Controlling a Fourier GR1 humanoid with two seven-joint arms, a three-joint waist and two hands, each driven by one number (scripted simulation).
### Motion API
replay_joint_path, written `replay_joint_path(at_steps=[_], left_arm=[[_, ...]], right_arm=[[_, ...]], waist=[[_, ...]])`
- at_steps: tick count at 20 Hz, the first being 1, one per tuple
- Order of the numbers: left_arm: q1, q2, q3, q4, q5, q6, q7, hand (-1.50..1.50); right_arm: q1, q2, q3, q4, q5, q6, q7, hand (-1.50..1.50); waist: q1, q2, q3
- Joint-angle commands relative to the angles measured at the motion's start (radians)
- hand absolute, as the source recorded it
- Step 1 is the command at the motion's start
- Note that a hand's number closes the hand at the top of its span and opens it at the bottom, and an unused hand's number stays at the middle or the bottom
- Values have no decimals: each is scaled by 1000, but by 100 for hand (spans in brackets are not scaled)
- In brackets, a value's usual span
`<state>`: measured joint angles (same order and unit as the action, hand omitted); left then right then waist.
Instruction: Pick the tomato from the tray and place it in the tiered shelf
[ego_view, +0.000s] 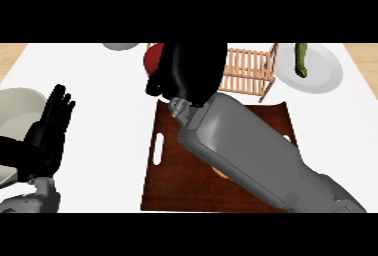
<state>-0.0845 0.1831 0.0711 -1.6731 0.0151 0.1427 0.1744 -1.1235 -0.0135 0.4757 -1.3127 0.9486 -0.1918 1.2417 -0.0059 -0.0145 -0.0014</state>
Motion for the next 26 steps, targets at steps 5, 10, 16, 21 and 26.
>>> replay_joint_path(at_steps=[5, 10, 16, 21, 26], left_arm=[[-10, -35, -30, 38, -36, 20, -41, 0], [-17, 13, 14, -15, 3, -14, -3, 0], [12, -7, -12, -38, -9, -16, -7, 0], [15, -17, -2, -15, 0, -22, -11, 0], [-47, -29, -11, 4, -8, -13, 15, 0]], right_arm=[[-7, 13, -86, 41, 96, -14, 197, 150], [49, 11, -199, 74, 153, -79, 65, 150], [63, 13, -268, 229, 182, -231, -66, 150], [58, 13, -337, 335, 182, -303, -190, 150], [-41, 13, -395, 543, 169, -388, -228, 150]], waist=[[6, 14, 0], [10, 14, 1], [23, 18, 1], [21, 18, 1], [33, 23, 1]])
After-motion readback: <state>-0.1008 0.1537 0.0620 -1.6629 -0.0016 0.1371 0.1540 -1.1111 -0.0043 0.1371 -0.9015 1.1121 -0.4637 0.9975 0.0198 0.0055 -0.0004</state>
